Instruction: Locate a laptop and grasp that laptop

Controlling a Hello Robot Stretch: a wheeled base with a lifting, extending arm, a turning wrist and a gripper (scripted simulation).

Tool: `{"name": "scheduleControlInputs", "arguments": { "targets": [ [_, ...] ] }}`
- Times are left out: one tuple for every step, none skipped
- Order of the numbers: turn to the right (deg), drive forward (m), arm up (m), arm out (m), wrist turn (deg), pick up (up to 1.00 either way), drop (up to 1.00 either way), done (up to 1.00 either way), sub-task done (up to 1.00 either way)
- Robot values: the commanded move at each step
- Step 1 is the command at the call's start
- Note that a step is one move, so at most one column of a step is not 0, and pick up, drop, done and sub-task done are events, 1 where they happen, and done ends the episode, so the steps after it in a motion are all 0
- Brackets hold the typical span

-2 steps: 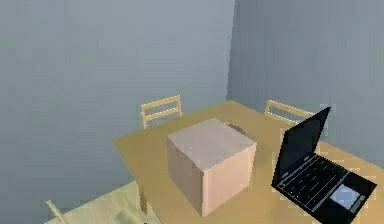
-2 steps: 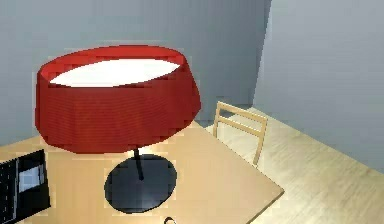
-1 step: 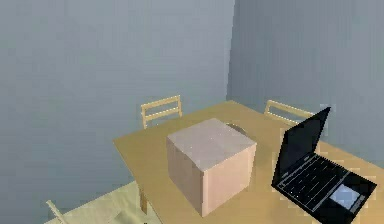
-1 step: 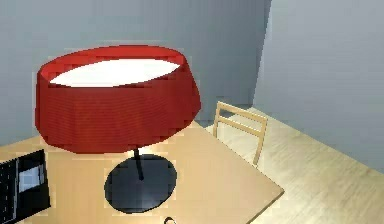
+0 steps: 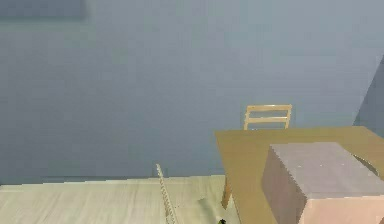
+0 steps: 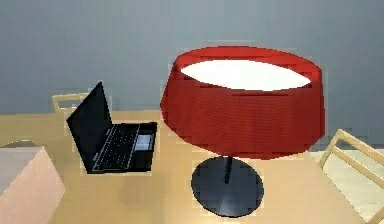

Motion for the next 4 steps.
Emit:
{"name": "scheduleControlInputs", "arguments": {
  "targets": [
    [0.0, 0.20, 0.00, 0.00, 0.0, 0.00, 0.00, 0.00, 0.00],
    [0.0, 0.00, 0.50, 0.00, 0.0, 0.00, 0.00, 0.00, 0.00],
    [0.0, 0.00, 0.36, 0.00, 0.0, 0.00, 0.00, 0.00, 0.00],
    [0.0, 0.00, 0.00, 0.30, 0.0, 0.00, 0.00, 0.00, 0.00]
  ]
}}
